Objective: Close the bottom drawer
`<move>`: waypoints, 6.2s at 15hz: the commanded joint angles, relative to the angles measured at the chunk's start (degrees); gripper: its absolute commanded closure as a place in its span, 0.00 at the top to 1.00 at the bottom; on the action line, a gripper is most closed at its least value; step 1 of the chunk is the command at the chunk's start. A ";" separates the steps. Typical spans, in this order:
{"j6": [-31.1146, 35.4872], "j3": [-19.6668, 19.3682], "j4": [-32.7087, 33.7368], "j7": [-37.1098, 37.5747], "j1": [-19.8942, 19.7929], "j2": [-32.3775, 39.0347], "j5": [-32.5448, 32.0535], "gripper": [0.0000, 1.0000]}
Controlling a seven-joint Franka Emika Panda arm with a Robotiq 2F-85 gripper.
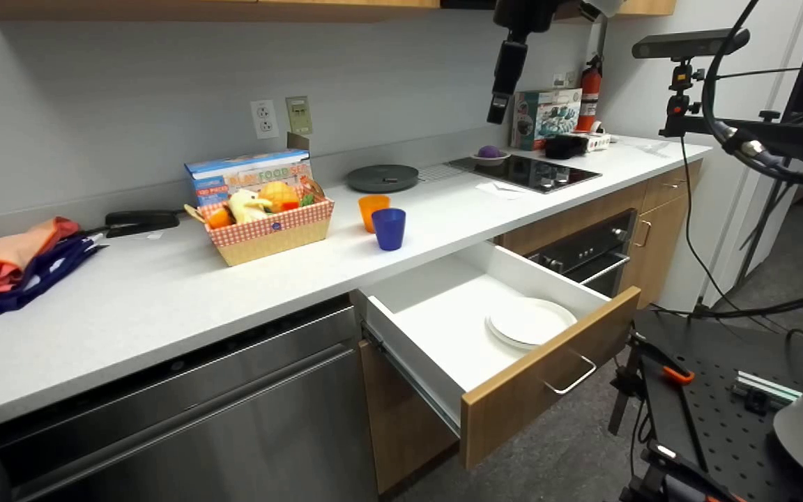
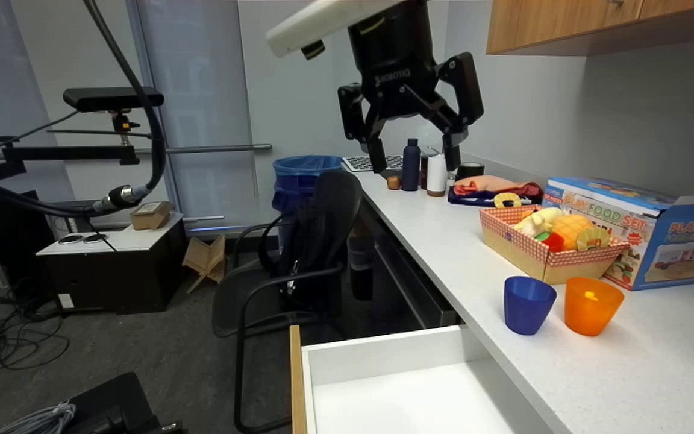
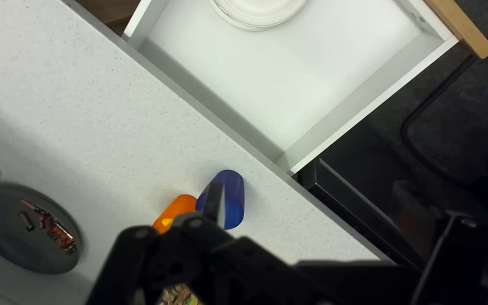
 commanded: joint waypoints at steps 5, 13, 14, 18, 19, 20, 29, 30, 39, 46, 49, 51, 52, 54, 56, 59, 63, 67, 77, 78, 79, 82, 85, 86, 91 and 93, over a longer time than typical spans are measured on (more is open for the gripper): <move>-0.45 2.35 -2.09 6.36 0.54 0.11 2.45 1.00; -0.09 8.75 -8.20 20.71 3.34 2.22 8.96 1.00; -0.24 9.35 -9.35 22.81 3.43 2.36 9.85 1.00; 0.53 10.65 -16.08 30.49 3.40 2.57 13.80 1.00; 0.87 10.77 -17.76 31.95 3.41 2.64 14.85 1.00; 1.41 10.78 -19.44 33.00 3.51 2.71 16.17 1.00; 18.79 13.63 -27.46 42.84 3.52 11.60 20.84 1.00; 20.79 13.87 -27.45 44.03 3.52 13.21 20.50 1.00; 30.72 13.36 -27.33 46.89 5.41 25.82 21.90 1.00; 32.40 12.04 -26.42 46.14 6.04 29.91 22.85 1.00; 32.39 11.94 -25.70 46.09 6.19 30.95 23.13 1.00; 32.39 11.94 -25.66 46.09 6.22 30.96 23.14 1.00; 32.39 11.94 -25.66 46.09 6.23 30.96 23.14 1.00; 35.28 11.03 -25.68 47.24 6.45 31.89 21.66 1.00; 38.82 10.05 -25.71 47.47 6.71 33.18 20.59 1.00; 44.43 8.33 -25.85 46.96 7.15 35.47 20.01 1.00; 49.89 5.85 -25.20 45.52 8.08 39.29 20.07 1.00; 53.28 0.59 -23.01 44.25 10.36 42.72 18.99 1.00; 53.10 -7.95 -11.19 40.24 12.16 50.53 18.80 1.00; 52.90 -7.77 -9.61 39.74 11.20 51.46 18.94 1.00; 53.00 -8.00 -7.99 39.43 10.69 52.73 18.90 1.00; 53.08 -9.08 -2.75 39.66 10.50 56.55 18.99 1.00; 53.95 -11.72 3.08 40.29 11.62 61.65 18.69 1.00; 54.21 -12.65 4.95 40.56 12.06 63.29 18.69 1.00; 55.63 -17.32 13.80 42.30 14.17 71.21 19.69 1.00; 56.10 -18.38 16.33 42.85 14.45 73.55 20.58 1.00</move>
